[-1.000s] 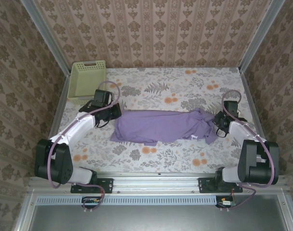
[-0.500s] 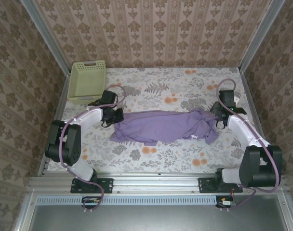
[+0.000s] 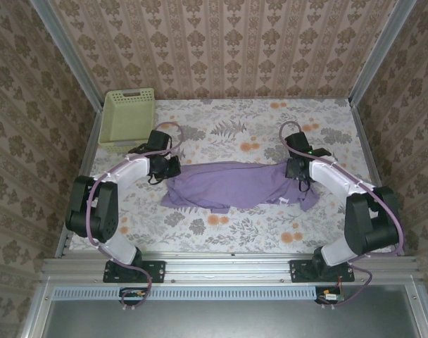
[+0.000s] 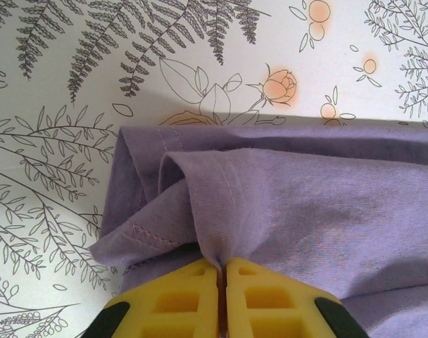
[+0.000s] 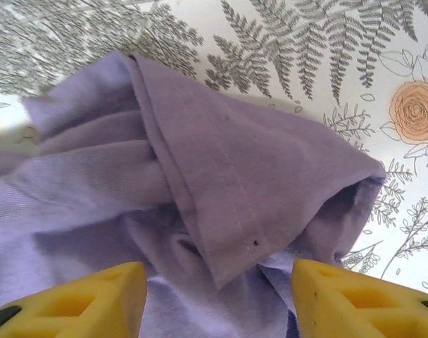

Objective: Fold the inside-out t-shirt

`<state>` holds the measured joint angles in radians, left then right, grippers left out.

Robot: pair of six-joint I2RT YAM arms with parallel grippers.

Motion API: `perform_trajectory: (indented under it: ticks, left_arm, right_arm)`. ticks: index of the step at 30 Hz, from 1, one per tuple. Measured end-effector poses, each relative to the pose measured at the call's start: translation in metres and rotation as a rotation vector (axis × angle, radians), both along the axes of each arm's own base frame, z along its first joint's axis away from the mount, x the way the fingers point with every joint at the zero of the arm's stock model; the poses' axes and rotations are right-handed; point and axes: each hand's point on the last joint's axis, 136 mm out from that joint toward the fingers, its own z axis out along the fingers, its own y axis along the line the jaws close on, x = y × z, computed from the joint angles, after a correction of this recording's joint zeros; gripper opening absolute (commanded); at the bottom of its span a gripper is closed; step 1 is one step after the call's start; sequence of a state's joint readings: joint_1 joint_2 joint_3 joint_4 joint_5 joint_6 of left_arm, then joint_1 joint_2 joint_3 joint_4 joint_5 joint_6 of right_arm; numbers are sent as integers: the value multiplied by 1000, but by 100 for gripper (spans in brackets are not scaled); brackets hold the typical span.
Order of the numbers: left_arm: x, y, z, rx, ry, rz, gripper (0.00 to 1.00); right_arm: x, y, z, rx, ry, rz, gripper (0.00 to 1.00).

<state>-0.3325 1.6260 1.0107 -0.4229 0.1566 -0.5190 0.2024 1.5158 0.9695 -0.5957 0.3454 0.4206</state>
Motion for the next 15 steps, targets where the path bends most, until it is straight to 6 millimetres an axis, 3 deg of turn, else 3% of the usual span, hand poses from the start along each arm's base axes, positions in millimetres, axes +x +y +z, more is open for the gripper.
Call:
perform_trajectory:
  ticks: [7, 15]
  left_arm:
    - [0, 0, 0, 0, 0, 0, 10]
    - [0, 0, 0, -1, 0, 0, 11]
  right_arm:
    - [-3, -9, -20, -65, 80, -14, 43]
    - [6, -19, -13, -115, 58, -43, 40]
